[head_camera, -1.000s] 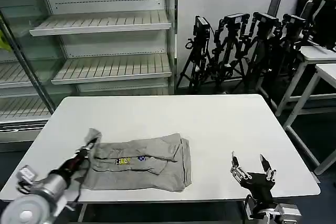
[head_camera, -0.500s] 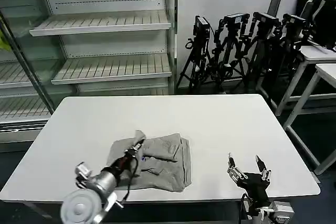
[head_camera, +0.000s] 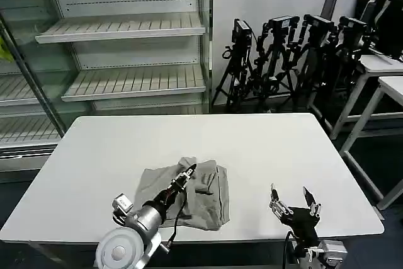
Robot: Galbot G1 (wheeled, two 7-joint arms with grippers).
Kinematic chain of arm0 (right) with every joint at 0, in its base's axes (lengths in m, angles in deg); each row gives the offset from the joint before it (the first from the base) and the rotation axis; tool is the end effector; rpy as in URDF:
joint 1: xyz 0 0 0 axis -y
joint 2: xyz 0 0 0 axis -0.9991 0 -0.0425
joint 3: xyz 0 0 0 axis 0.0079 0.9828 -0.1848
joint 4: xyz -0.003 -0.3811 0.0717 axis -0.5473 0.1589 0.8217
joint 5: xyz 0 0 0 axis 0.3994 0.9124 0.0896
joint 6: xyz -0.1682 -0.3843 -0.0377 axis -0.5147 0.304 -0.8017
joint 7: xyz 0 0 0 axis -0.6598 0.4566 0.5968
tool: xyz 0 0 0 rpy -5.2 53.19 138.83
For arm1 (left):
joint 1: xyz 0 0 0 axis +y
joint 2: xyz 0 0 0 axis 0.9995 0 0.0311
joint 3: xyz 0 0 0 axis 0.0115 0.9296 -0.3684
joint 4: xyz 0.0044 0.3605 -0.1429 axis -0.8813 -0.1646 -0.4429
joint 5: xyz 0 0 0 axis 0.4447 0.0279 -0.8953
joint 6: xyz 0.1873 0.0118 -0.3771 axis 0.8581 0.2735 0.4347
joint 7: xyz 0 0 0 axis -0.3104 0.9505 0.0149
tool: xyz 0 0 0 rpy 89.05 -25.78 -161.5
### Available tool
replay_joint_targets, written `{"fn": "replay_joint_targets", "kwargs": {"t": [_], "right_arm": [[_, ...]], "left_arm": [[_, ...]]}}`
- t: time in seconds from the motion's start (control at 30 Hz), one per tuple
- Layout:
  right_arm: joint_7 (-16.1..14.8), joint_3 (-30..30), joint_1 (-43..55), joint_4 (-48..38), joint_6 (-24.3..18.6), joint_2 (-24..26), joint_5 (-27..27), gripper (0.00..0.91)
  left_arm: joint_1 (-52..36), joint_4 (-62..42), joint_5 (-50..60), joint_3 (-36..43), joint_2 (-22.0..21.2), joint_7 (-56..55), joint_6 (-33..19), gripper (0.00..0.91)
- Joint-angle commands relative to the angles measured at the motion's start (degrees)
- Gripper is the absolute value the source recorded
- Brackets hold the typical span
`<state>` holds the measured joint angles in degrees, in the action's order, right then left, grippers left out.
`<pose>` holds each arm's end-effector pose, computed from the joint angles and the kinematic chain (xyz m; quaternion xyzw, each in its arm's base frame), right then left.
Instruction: Fold and organize the clothes.
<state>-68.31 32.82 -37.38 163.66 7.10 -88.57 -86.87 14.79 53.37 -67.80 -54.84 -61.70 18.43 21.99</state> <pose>0.1914 -0.0079 -0.2395 -0.0293 -0.9944 -0.0418 0.0921 0.3054 -0.0342 -0.2434 -0.1672 -0.8329 0.4810 0.2165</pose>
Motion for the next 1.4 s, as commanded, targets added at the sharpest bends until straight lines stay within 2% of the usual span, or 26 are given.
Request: {"fn": "replay_joint_targets", "kwargs": {"t": [0.03,0.2,0.4,0.6,0.77,1.1,1.4], "right_arm": [[-0.1,0.4,0.3,-0.2,-0.1,-0.2,0.1,0.907],[-0.1,1.2,1.0,-0.7,-0.1,-0.6,0.0,0.907],[-0.3,3.4,1.5,-2.2,-0.4,-0.7,0.6,0.907],[-0.3,3.7,1.9,-2.4,-0.6,-0.4,0.8,0.907],[-0.3,2.9,1.6,-2.3,-0.6,0.0,0.7,0.907],[-0.3,1.6,0.1,-1.4,-0.8,0.3,0.7,0.907],[-0.3,0.8,-0.2,-1.0,-0.8,0.4,0.5,0.907]], "left_arm": [[0.6,7.6,5.8,-0.1,1.2,0.6,-0.9,0.907],[3.2,9.5,6.7,-7.1,7.9,0.9,1.3,0.907],[8.8,9.0,4.0,-16.4,19.6,2.7,3.9,0.907],[12.0,4.4,3.3,-22.3,25.0,6.3,4.0,0.907],[12.4,0.3,2.8,-21.5,25.4,7.4,4.0,0.907],[9.8,-5.8,1.9,-16.5,20.8,9.4,4.0,0.907],[9.1,-6.8,1.8,-13.6,18.9,9.8,4.0,0.907]]}}
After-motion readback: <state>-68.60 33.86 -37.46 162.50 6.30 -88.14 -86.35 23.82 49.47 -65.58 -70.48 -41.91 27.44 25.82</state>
